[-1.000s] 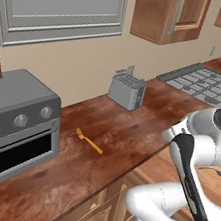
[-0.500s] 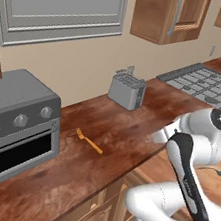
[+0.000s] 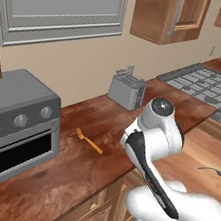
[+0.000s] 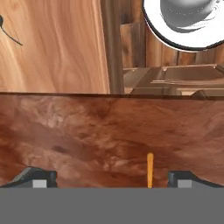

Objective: Organize the utensils by type. Pick up the wooden spoons from the counter and place them in the open cabinet. Then pick up the metallic utensils from the counter and place them in the open drawer.

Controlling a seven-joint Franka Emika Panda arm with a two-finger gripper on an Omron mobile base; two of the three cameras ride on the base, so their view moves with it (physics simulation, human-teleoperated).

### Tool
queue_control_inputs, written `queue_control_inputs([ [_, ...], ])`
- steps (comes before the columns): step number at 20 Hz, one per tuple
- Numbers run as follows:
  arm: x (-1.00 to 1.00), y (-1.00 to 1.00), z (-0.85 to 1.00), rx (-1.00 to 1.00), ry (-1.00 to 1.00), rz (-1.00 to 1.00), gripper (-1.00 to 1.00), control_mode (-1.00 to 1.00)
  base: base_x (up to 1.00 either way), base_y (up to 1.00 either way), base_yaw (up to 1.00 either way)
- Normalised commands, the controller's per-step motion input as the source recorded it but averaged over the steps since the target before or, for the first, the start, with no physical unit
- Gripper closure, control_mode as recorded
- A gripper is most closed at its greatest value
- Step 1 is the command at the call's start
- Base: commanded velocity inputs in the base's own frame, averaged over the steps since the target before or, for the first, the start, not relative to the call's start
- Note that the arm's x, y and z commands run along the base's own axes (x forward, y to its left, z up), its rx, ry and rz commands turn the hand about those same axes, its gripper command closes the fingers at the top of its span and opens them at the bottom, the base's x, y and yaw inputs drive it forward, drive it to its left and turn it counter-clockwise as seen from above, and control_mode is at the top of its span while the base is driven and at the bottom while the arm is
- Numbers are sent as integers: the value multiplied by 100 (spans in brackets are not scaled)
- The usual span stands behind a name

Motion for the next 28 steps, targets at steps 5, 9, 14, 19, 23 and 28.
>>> queue_control_inputs([
  [5,42,49,-6,-5,25,20,-100,-100,0,0,0],
  [9,50,32,-8,0,28,23,-100,-100,0,0,0],
  [14,41,49,-32,-1,19,17,-100,-100,0,0,0],
  [19,29,50,-48,-2,7,9,-100,-100,0,0,0],
  [23,24,27,-49,0,0,1,-100,-100,0,0,0],
  [28,38,1,-42,0,0,1,-100,-100,0,0,0],
])
